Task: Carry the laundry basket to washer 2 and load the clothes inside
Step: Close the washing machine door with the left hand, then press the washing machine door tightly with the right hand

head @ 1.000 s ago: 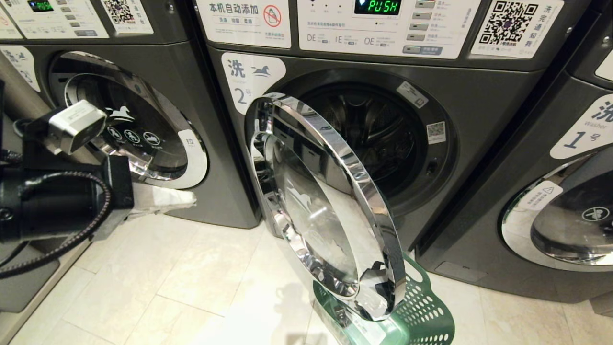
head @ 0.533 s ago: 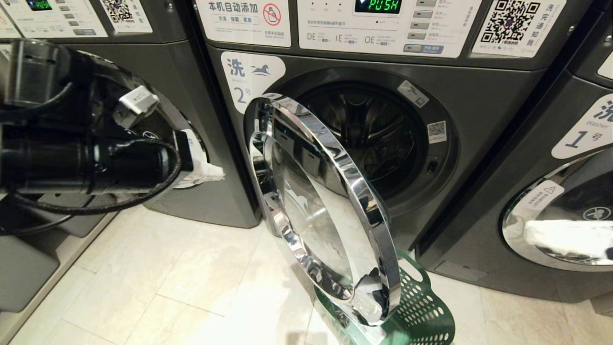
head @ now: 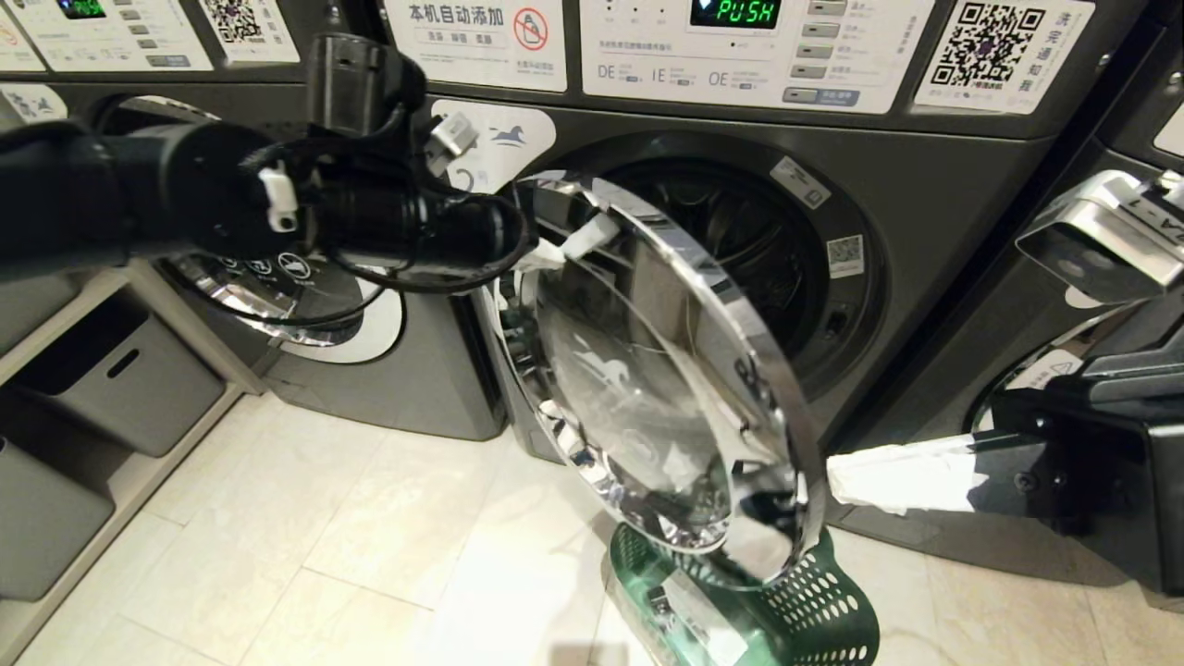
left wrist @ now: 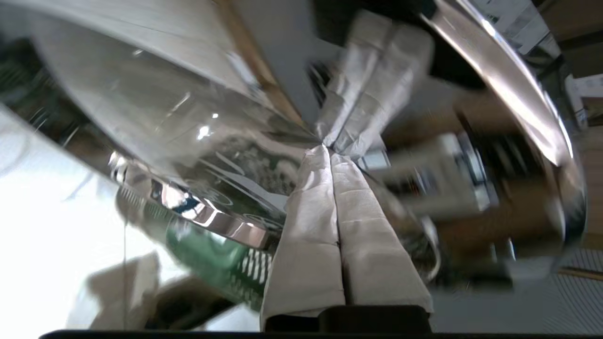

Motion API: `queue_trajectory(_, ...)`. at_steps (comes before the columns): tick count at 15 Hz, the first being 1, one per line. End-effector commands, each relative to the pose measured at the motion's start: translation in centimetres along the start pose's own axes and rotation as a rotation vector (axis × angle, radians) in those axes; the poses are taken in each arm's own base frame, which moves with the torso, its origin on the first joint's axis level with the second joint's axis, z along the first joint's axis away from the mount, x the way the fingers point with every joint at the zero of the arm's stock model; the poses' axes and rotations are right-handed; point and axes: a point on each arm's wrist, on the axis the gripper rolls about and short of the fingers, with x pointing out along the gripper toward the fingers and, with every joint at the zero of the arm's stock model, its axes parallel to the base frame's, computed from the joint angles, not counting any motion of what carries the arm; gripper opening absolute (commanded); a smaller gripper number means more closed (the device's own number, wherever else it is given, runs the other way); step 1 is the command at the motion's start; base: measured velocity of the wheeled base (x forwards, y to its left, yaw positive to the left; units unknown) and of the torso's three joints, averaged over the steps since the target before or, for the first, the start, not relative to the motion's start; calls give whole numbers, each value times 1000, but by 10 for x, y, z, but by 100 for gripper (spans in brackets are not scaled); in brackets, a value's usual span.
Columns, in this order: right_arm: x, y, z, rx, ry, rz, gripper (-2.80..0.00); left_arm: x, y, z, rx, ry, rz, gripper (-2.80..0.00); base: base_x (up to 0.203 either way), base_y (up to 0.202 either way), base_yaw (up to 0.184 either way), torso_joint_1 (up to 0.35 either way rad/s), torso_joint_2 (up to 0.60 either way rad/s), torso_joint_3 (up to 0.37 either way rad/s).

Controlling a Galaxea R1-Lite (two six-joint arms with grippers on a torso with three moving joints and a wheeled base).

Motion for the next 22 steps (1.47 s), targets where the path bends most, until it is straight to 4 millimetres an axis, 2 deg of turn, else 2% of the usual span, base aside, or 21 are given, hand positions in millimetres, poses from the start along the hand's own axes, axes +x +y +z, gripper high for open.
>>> queue_trajectory(1,12,-11,-2,3,17,-66,-280,48,6,-17,-4,64,-15,-280,0,0,0,0,0,0)
queue_trajectory(4,33,-32,-6,-48,41,-194,-280,58,11,-20,1,52,-24,-280,0,0,0,0,0,0)
queue_trajectory(8,37,-38,-11,-65,15,-245,-280,58,10,-20,1,52,-24,-280,0,0,0,0,0,0)
queue_trajectory(11,42,-52,-15,-127,24,-400,-280,54,5,-18,5,45,-32,-280,0,0,0,0,0,0)
queue_trajectory(15,65,-101,-15,-208,-20,-743,-280,39,-4,-11,12,19,-43,-280,0,0,0,0,0,0)
queue_trajectory(19,76,-158,-31,-233,-1,-963,-280,7,-24,4,30,-56,-42,-280,0,0,0,0,0,0)
queue_trajectory(20,77,-175,-34,-237,-14,-1028,-280,-2,-27,8,32,-87,-15,-280,0,0,0,0,0,0)
queue_trajectory(22,58,-208,-33,-284,-53,-1172,-280,-20,-31,13,11,-144,48,-280,0,0,0,0,0,0)
